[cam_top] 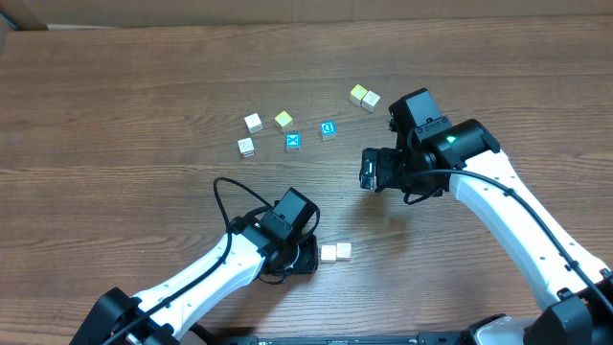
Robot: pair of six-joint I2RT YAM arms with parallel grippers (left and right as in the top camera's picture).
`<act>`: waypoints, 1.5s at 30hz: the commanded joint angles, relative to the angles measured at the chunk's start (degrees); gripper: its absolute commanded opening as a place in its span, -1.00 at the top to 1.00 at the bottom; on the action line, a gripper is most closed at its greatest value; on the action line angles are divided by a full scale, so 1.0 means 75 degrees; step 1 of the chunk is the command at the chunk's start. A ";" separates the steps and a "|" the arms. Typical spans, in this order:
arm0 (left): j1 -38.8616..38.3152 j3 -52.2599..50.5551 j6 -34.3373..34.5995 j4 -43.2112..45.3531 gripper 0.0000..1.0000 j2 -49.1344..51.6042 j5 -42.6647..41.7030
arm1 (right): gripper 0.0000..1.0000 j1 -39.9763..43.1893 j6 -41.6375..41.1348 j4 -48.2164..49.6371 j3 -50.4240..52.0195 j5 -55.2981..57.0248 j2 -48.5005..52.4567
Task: Flip 3 blocks
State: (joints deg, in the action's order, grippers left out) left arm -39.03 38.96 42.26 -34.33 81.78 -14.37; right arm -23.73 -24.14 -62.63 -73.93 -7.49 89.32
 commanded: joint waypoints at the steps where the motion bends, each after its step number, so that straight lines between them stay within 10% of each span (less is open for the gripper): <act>1: -0.0058 -0.0085 -0.0096 -0.0012 0.38 0.0061 -0.0038 | -1.00 -0.0012 0.0029 0.0015 -0.0210 -0.0020 -0.0181; 25: -0.0032 0.0187 -0.0096 -0.0481 0.20 -0.1355 0.0708 | -1.00 -0.0012 0.0029 -0.0041 -0.0210 -0.0017 -0.0181; 29: -0.0020 0.0184 -0.0163 -0.1209 0.42 -0.1405 0.0813 | -1.00 -0.0012 0.0085 -0.0012 -0.0210 0.0000 -0.0181; 32: -0.0017 0.0184 -0.0181 -0.1958 0.92 -0.1402 0.1105 | -0.38 -0.0012 0.0085 -0.0009 -0.0210 -0.0015 -0.0181; 34: -0.0015 0.0175 -0.0184 -0.2241 0.92 -0.1376 0.1323 | 0.79 -0.0012 0.0082 0.0058 -0.0210 0.0009 -0.0181; 35: -0.0015 0.0175 -0.0184 -0.2314 0.91 -0.1341 0.1416 | 0.92 -0.0012 0.0082 0.0012 -0.0210 0.0006 -0.0181; 45: 0.0003 0.0166 -0.0210 -0.1536 0.92 -0.0367 0.1690 | 0.92 -0.0067 0.0577 -0.0484 0.0507 -0.0119 -0.0181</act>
State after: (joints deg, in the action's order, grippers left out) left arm -39.03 39.42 41.54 -47.44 76.16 -3.38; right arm -23.75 -22.85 -65.95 -72.49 -7.55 89.21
